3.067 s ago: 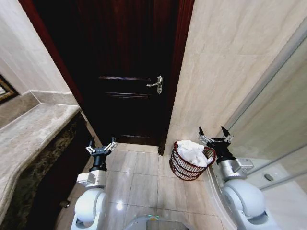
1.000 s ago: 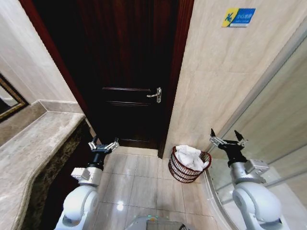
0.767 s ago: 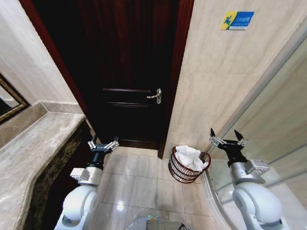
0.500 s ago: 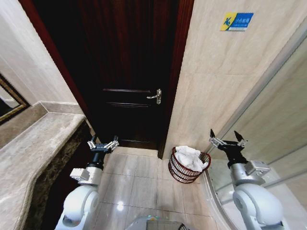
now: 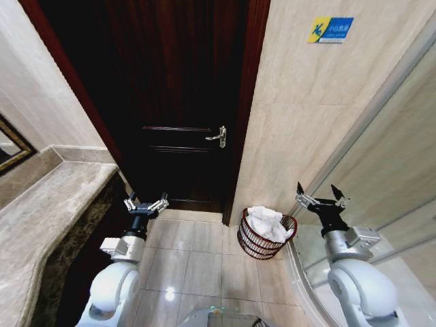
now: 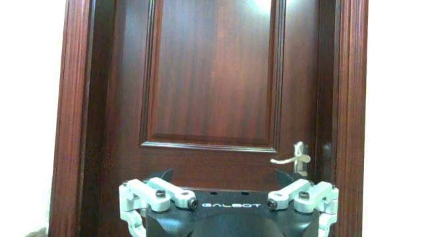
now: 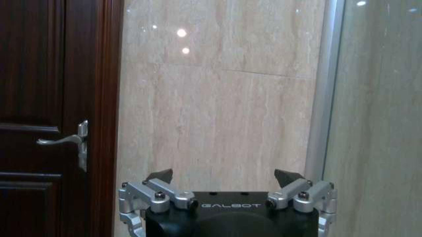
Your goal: Discard the used towel into the hamper.
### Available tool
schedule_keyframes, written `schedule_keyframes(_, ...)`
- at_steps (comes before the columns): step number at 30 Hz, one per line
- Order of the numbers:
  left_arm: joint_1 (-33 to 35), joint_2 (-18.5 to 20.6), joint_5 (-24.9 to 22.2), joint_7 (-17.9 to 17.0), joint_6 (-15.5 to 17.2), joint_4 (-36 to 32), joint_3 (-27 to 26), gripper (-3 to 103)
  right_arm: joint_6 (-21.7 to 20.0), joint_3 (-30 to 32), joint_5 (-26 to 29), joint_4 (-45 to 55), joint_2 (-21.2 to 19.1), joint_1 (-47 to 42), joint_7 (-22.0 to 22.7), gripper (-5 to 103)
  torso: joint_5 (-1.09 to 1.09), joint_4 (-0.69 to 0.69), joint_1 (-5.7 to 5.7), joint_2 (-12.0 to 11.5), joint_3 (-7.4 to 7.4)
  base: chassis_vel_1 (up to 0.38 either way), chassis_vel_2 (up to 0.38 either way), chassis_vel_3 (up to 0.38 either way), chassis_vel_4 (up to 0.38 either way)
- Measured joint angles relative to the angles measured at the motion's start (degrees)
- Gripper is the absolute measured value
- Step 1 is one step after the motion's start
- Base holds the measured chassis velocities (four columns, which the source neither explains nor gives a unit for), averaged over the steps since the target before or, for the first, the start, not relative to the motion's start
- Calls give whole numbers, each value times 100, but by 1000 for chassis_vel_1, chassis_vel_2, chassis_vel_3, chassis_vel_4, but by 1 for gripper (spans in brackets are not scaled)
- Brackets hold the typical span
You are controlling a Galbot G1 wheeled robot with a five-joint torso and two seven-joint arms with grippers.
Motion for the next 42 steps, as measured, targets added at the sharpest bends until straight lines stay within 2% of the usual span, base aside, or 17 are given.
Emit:
schedule_keyframes(3, -48, 11, -59, -13, -118, 83, 17, 100, 0, -4, -22, -27, 20, -7, 1, 100, 0, -1, -4, -7, -4, 0, 0, 0, 0)
schedule_keyframes(24, 5, -42, -89, 63, -245, 130, 15, 100, -63, 44, -45, 109, 10, -142, -2, 100, 1, -1, -13, -28, -15, 0, 0, 0, 0)
schedule_keyframes(42, 148, -115, -5, 72, -317, 28, -8, 100, -41, 51, -63, 239, 35, -309, -5, 100, 0, -1, -18, -35, -19, 80, -71, -82, 80)
